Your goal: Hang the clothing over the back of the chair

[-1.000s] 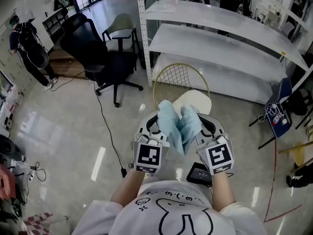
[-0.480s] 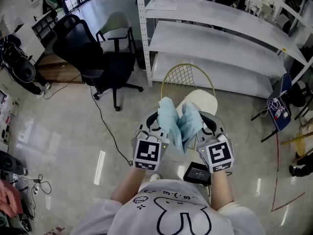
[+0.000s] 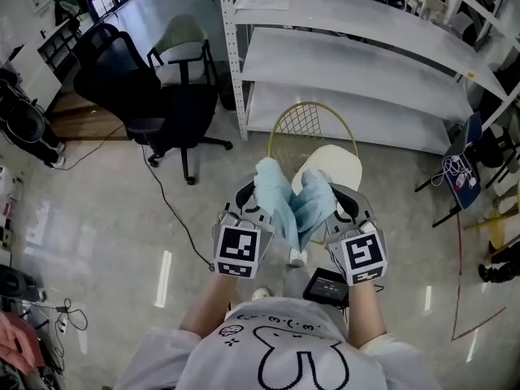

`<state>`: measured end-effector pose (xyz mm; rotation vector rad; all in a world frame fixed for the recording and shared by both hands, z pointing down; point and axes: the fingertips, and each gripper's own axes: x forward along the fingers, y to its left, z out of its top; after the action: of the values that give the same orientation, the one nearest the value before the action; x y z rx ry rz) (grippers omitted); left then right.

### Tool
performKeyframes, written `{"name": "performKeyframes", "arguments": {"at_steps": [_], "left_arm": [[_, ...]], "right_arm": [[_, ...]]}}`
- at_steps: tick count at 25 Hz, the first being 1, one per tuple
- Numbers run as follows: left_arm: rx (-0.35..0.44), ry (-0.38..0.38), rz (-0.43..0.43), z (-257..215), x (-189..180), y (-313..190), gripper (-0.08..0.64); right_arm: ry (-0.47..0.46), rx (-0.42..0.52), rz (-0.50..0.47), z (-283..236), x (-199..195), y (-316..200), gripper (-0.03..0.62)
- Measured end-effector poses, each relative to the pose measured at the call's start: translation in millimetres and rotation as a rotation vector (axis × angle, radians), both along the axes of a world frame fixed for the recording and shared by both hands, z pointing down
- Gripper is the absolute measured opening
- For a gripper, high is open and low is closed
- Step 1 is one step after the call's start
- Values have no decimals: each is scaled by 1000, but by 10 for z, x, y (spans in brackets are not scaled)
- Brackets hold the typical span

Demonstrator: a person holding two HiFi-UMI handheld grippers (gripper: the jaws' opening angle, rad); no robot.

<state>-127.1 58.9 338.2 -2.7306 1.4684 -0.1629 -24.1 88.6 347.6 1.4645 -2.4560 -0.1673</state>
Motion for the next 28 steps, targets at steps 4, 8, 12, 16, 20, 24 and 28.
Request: {"name": "performKeyframes", "arguments": {"at_steps": [4,8,12,16,20,24,28], "left_arm": [[-12,6,-27,48,16,-269,49],[-25,14,-68,70,45,-652,48],[-33,17,-106,97,175,-1038,48],[-35,-1,-131,104,349,-1393,48],[-32,-29,-146,91,496,-1720,49],[-27,-88,-135,160,647,-2038,49],[-47,-146,-136,240,615,-2309,49]], "right_arm": [[3,-13,-32,61,23,-294,35],[14,-19,-68,74,91,-699,35],[11,-24,-100,100,267,-1084,35],[9,-33,-136,124,442,-1452,35],[6,-46,-172,123,584,-1784,35],[11,-78,-192,226,785,-2082,35],[5,-105,-203,328,895,-2310,35]]}}
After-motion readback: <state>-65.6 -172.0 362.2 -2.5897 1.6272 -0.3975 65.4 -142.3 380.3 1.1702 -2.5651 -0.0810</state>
